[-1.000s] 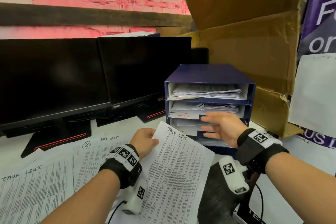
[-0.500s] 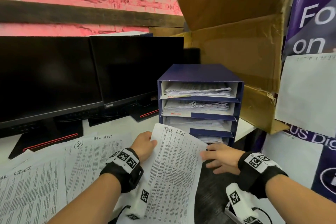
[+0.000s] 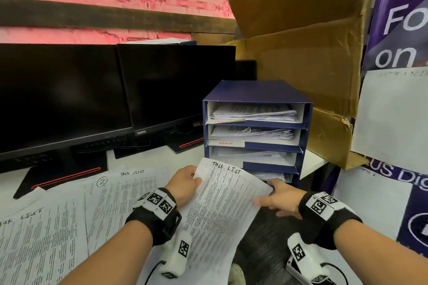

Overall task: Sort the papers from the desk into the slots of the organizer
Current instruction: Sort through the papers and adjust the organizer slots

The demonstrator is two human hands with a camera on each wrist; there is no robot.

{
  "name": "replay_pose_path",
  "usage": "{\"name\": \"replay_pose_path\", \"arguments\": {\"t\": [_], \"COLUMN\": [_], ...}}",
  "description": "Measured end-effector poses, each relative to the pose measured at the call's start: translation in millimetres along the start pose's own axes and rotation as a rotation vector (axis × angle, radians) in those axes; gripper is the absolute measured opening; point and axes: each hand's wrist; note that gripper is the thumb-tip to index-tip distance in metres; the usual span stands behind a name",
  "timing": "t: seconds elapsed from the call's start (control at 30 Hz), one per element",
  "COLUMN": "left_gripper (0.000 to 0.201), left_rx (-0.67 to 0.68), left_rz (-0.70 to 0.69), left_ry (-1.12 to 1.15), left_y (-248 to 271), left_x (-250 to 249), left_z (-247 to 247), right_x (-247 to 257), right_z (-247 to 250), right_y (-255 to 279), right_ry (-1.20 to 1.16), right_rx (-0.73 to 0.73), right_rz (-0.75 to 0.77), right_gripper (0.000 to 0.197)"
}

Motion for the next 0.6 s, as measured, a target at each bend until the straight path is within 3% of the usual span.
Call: {"name": "replay_pose_path", "arguments": {"t": [0.07, 0.13, 0.27, 0.5, 0.6], "left_gripper": [0.021, 0.023, 0.018, 0.010, 0.017], "left_rx": [-0.020, -0.033, -0.011, 0.031, 0.078], "left_rz": [0.011, 0.029, 0.072, 0.155, 0.180], "left_ry": [0.019, -0.006, -0.144, -0.080, -0.078], "left_y": [-0.4, -1.9, 0.0, -3.3, -4.5], "left_x": [5.6, 12.5, 21.8, 19.3, 13.3], "left_z": [-0.3, -3.7, -13.5, -33.8, -41.6], "right_x": [-3.4, -7.9, -16.3, -29.1, -32.4], "right_z": [-1.0, -1.1, 0.5, 13.1, 19.3], "right_y": [2.8, 4.2, 7.1, 4.5, 2.3], "right_ry": [0.022, -0.002, -0.178, -0.288, -0.288], "right_rx": [0.018, 0.049, 0.110, -0.219, -0.296], "right_rz": [0.040, 0.054, 0.022, 0.014, -0.029], "right_gripper": [0.026, 0.010, 0.019, 0.017, 0.017]}}
Point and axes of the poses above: each hand's wrist, its own y-axis away from the middle knuckle, its own z-axis out of the back of the hand, x = y × z, and after that the axes turned 6 degrees about z, right-handed
